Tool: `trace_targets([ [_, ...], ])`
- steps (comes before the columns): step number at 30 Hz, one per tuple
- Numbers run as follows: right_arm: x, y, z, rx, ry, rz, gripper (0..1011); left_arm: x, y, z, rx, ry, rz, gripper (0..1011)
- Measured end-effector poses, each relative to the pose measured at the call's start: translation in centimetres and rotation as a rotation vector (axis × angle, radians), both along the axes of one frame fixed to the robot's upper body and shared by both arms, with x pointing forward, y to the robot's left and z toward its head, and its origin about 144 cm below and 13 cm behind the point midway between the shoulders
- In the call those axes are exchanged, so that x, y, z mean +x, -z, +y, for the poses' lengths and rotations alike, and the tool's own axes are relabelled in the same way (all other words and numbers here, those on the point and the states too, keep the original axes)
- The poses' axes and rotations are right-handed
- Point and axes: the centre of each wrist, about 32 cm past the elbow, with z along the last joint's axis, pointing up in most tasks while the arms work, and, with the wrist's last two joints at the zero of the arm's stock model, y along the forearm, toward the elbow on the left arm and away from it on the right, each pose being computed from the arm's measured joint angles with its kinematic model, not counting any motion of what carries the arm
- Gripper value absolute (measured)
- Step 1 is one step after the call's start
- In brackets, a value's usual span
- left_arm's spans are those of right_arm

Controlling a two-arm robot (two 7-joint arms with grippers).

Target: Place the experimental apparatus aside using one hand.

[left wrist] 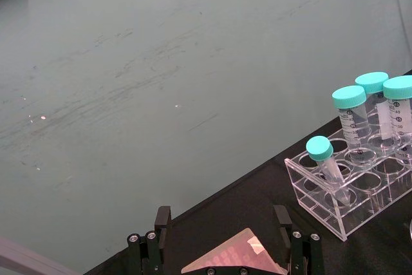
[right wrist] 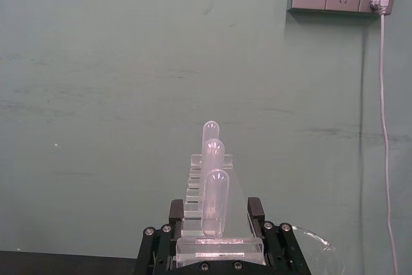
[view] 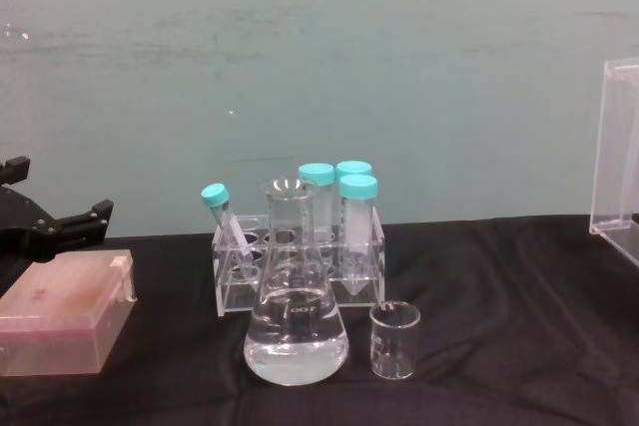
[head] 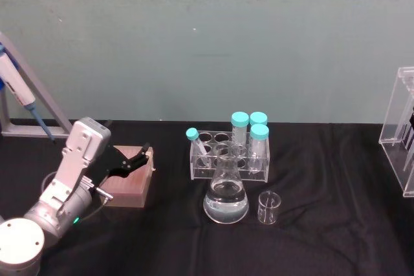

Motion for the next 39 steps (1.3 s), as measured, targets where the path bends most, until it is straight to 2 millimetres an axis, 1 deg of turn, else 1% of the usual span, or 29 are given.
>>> trace_targets([
  [39, 0.24, 0.80, -0.22, 0.016, 0.012, 0.017, 616, 0.00, 0.00, 0.00, 0.000, 0.000, 0.000, 1000],
])
